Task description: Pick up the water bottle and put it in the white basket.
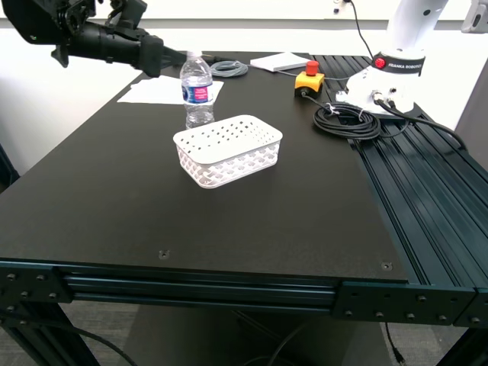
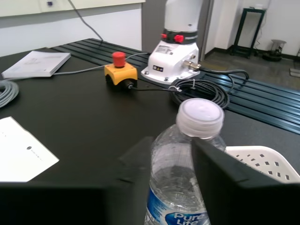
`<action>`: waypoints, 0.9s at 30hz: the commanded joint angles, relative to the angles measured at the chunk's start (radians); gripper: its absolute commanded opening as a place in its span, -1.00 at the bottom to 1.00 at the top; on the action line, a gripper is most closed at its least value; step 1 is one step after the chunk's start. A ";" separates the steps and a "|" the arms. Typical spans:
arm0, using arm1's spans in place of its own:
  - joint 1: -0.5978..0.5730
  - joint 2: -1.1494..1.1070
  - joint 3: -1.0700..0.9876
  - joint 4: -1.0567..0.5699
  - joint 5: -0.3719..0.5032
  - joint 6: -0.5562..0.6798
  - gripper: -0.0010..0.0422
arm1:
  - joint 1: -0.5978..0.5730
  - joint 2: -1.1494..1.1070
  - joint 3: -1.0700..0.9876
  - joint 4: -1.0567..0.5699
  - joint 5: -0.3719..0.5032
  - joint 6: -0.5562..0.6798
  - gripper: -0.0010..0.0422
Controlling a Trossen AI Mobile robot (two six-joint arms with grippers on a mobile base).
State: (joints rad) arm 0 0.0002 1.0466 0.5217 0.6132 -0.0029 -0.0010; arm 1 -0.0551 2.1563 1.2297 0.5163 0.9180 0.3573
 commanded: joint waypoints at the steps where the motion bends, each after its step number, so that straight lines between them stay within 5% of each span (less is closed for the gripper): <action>1: 0.000 0.000 0.001 0.003 0.000 0.000 -0.95 | -0.009 -0.001 -0.001 -0.015 0.003 0.078 -0.04; 4: 0.000 0.000 0.001 0.003 0.000 0.000 -0.95 | -0.016 -0.001 -0.001 -0.022 0.004 0.085 0.24; 7: 0.001 0.000 0.001 0.003 0.000 0.000 -0.95 | -0.021 -0.002 -0.001 -0.048 0.008 0.089 0.26; 17: 0.001 0.000 0.001 0.004 0.000 0.000 -0.95 | -0.121 0.143 0.125 -0.072 -0.043 0.042 -0.40; 19: 0.001 0.000 0.001 0.004 0.000 0.000 -0.95 | -0.128 0.163 0.178 -0.141 -0.043 0.044 -0.59; 21: 0.001 0.000 0.001 0.002 0.000 0.000 -0.95 | -0.128 0.159 0.213 -0.205 -0.042 0.043 -0.99; 27: 0.001 0.000 0.001 0.003 0.000 0.000 -0.95 | -0.130 0.029 0.234 -0.216 -0.042 0.051 -0.96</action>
State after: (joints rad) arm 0 0.0013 1.0466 0.5217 0.6128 -0.0029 -0.0010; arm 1 -0.1833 2.2185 1.4605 0.2840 0.8658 0.3992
